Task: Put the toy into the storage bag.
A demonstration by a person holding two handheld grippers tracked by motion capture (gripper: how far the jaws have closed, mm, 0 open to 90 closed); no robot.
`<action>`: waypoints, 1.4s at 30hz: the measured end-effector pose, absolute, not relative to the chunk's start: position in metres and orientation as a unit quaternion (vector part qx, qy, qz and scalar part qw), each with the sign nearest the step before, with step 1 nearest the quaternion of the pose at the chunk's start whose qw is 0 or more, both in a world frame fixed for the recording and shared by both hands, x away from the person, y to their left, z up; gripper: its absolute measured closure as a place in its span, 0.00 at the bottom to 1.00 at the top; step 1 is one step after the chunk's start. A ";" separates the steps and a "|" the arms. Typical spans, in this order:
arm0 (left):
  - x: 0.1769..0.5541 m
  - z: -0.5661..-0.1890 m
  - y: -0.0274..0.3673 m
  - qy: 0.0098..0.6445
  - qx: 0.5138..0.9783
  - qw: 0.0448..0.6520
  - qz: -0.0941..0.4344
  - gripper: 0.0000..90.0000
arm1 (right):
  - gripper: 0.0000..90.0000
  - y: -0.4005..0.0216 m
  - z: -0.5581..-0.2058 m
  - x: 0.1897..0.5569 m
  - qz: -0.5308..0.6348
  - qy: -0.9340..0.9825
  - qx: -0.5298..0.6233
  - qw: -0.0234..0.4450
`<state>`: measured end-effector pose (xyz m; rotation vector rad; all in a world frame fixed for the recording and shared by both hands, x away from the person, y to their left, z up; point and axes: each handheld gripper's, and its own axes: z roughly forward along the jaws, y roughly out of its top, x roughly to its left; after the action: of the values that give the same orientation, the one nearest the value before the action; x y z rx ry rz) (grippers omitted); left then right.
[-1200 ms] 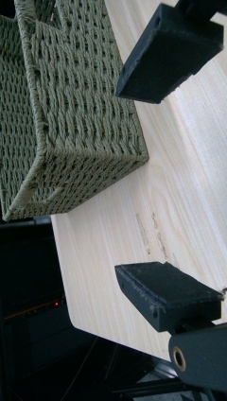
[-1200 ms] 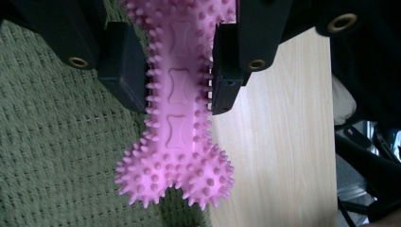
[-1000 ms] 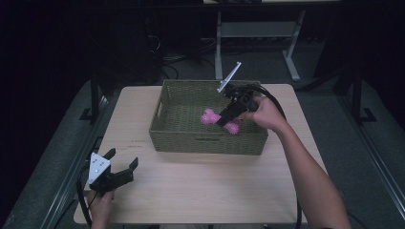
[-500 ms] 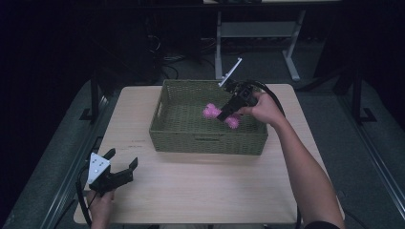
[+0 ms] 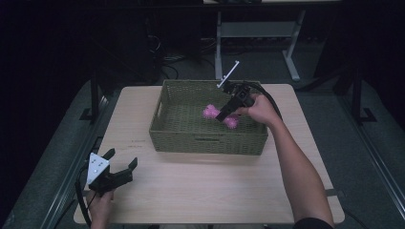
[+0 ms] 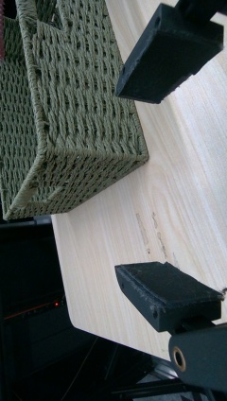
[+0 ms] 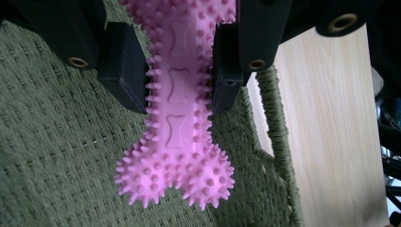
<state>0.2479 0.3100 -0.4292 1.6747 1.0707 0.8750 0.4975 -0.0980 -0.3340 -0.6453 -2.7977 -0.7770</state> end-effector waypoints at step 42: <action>0.248 -0.429 0.309 0.433 0.684 0.468 0.355 0.14 | 0.64 -0.089 -0.387 0.503 -0.203 -0.942 -0.245 0.108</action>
<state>0.2480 0.3086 -0.4289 1.6774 1.0626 0.8719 0.5030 -0.0890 -0.3875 -0.7220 -2.7719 -0.5975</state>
